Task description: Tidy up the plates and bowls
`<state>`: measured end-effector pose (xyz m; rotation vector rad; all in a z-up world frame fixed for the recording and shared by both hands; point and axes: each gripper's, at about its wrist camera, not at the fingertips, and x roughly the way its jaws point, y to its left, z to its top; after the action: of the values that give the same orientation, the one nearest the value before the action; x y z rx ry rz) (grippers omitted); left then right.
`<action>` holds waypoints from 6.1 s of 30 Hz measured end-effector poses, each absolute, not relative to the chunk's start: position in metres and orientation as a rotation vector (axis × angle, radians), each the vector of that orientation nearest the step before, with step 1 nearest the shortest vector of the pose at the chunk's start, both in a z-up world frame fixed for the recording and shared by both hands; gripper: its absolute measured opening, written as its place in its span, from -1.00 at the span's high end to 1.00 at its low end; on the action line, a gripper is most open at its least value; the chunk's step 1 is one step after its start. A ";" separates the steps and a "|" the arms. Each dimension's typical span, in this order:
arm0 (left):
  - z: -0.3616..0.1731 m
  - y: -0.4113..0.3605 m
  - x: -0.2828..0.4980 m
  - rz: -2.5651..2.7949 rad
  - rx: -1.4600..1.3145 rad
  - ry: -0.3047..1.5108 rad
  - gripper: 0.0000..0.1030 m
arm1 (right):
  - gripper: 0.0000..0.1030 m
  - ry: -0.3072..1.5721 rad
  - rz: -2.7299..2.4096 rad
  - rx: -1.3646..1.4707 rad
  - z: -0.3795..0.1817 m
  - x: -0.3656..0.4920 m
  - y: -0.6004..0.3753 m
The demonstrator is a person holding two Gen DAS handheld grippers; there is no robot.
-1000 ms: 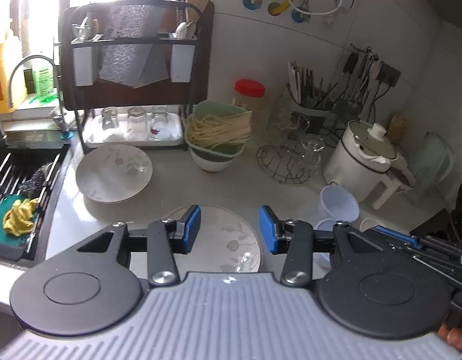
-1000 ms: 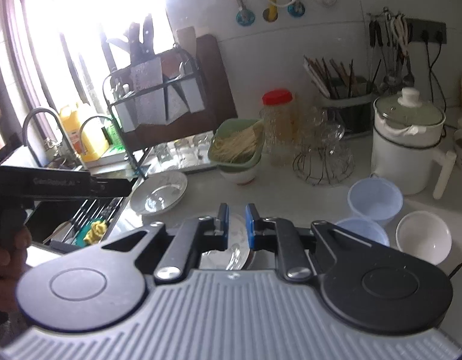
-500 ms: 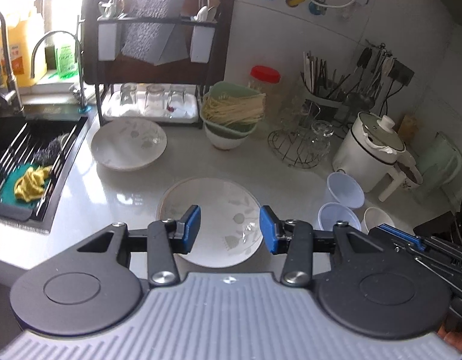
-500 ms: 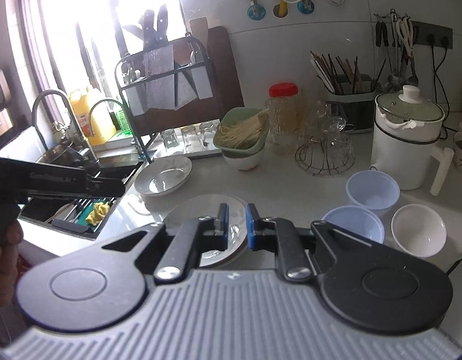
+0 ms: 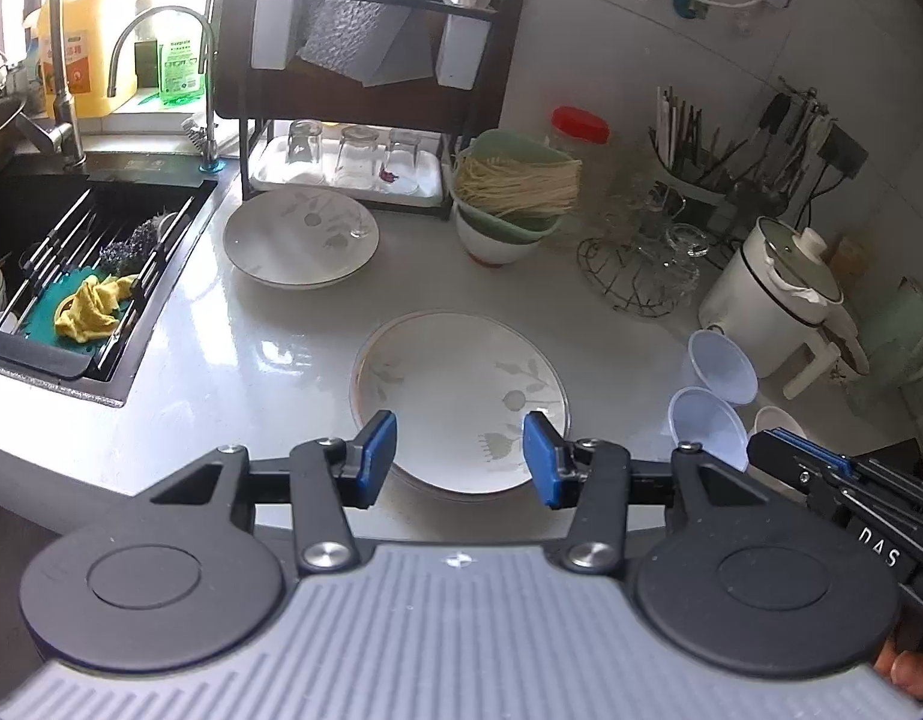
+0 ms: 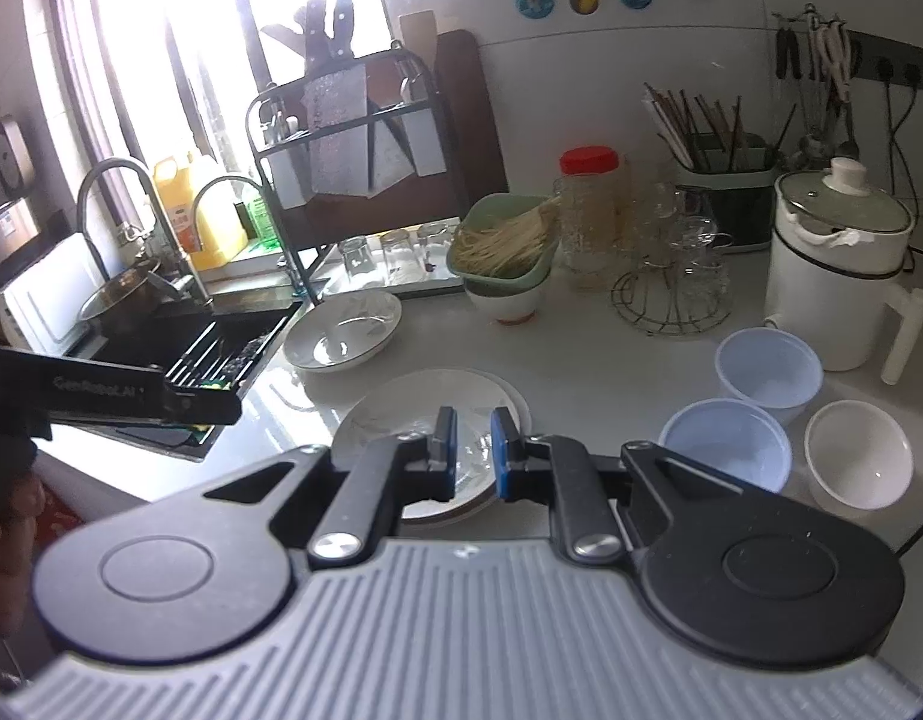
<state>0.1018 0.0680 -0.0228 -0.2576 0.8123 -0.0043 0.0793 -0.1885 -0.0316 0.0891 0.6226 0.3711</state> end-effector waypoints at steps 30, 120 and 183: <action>-0.045 0.196 0.259 -0.003 -0.226 0.863 -0.45 | -0.37 0.707 0.354 0.061 -0.053 0.202 -0.081; -0.187 0.382 0.460 -0.216 -0.557 1.080 0.66 | 0.53 1.143 0.304 0.192 -0.166 0.422 0.057; -0.161 0.168 0.338 -0.386 -0.206 1.147 0.65 | 0.53 1.139 0.172 0.239 -0.164 0.252 -0.102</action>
<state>0.3383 0.1683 -0.1610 -0.2060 1.1469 -0.3863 0.2519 -0.1017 -0.1644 0.2394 1.1386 0.1718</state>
